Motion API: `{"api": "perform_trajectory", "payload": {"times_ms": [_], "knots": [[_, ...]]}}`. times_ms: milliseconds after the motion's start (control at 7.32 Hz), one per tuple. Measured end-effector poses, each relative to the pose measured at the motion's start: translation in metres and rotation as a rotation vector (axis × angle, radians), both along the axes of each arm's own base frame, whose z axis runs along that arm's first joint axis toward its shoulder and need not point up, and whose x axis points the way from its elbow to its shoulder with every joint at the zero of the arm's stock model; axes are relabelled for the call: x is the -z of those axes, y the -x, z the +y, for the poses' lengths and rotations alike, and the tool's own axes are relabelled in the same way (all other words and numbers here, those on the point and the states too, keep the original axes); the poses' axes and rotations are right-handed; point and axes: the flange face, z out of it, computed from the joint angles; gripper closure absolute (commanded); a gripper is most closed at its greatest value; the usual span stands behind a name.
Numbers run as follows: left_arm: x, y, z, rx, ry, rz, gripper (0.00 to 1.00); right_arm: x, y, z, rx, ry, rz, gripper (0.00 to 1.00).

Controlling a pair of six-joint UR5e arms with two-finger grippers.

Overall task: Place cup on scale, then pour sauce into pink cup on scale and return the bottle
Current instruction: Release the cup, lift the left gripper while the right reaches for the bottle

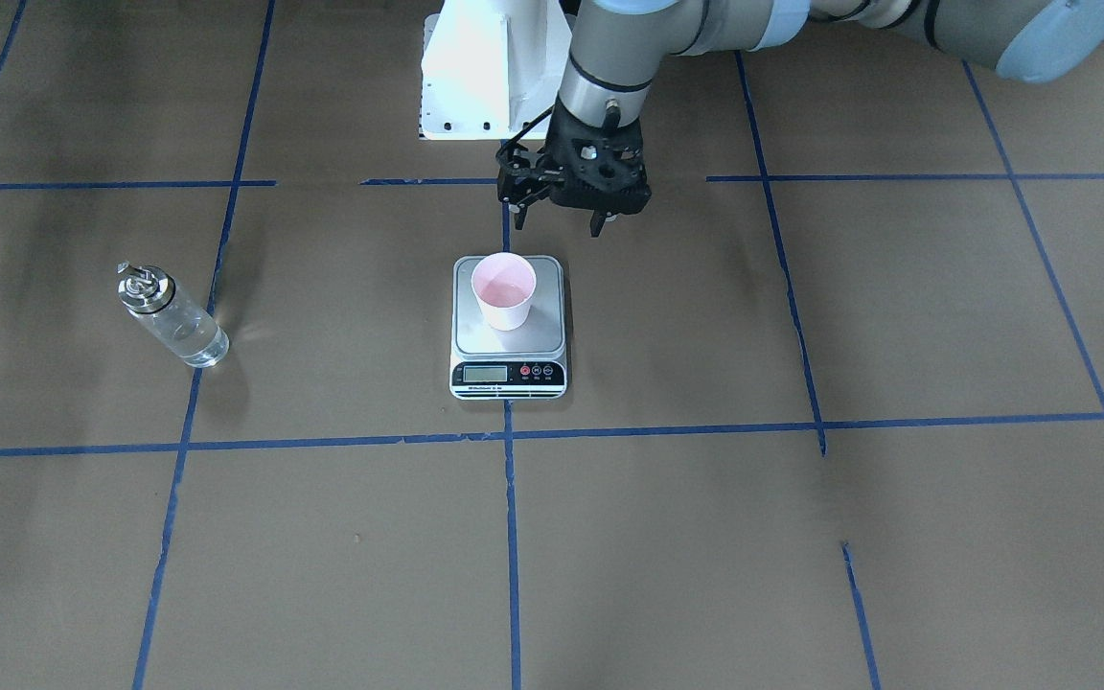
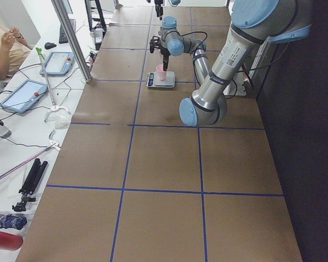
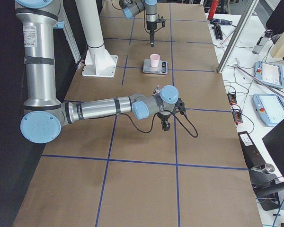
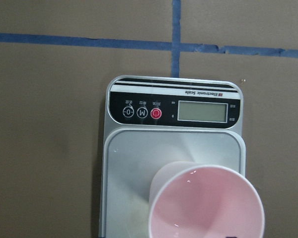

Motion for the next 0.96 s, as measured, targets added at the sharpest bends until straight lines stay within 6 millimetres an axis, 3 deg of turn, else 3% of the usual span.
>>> {"api": "perform_trajectory", "payload": {"times_ms": [273,546,956], "knots": [[-0.003,0.027,-0.007,0.035,-0.012,0.013,0.08,0.005,0.037,0.035,-0.050,-0.062,-0.080,0.00],[-0.009,0.043,-0.021,0.066,-0.017,0.006,0.06,0.004,0.078,0.083,-0.134,-0.139,-0.148,0.00],[-0.040,0.080,-0.052,0.069,-0.099,-0.058,0.05,0.028,0.165,0.134,-0.297,-0.221,-0.143,0.00]]}}
